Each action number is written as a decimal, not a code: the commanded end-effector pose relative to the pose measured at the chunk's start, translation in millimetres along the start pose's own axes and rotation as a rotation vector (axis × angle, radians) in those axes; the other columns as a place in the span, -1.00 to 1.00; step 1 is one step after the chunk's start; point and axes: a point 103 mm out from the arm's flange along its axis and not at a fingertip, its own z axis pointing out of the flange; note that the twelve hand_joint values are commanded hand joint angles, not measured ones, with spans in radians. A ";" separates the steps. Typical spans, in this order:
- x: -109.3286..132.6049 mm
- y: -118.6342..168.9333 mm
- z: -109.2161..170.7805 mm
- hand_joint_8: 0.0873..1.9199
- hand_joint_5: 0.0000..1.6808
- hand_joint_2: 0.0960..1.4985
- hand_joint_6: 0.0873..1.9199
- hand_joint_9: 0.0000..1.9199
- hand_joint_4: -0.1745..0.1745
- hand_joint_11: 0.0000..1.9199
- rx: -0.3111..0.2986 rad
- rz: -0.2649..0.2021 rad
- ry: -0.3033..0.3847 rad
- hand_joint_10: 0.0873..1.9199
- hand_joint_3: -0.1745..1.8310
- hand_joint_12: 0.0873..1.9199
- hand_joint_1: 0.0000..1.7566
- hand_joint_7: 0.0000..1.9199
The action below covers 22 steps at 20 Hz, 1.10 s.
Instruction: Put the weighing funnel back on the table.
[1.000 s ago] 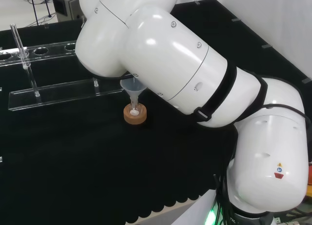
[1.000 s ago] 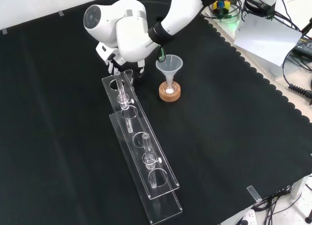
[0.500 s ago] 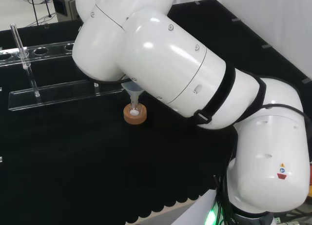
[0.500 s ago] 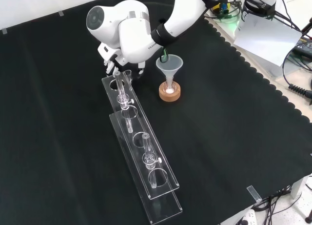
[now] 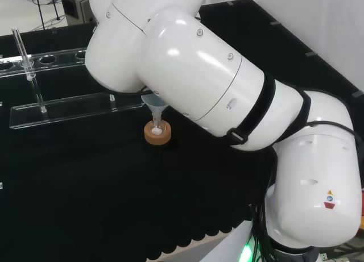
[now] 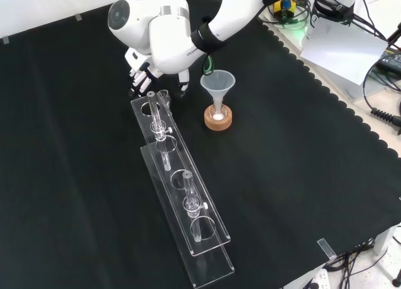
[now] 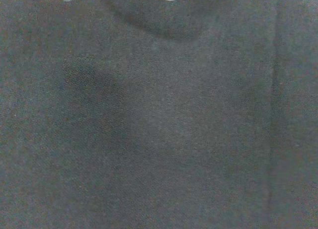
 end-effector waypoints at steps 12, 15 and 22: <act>-32.6 -79.3 -58.7 -0.34 -0.77 -0.22 -1.00 -0.65 -0.40 -0.82 -0.151 0.066 0.044 -0.27 -0.31 0.45 -0.27 -0.97; -37.1 -98.7 -68.1 -0.32 -0.75 -0.22 -1.00 -0.62 -0.41 -0.80 -0.183 0.079 0.055 -0.27 -0.31 0.45 -0.26 -0.92; -39.0 -142.9 -82.5 -0.30 -0.71 -0.20 -1.00 -0.54 -0.41 -0.76 -0.222 0.114 0.053 -0.30 -0.32 0.43 -0.25 -0.84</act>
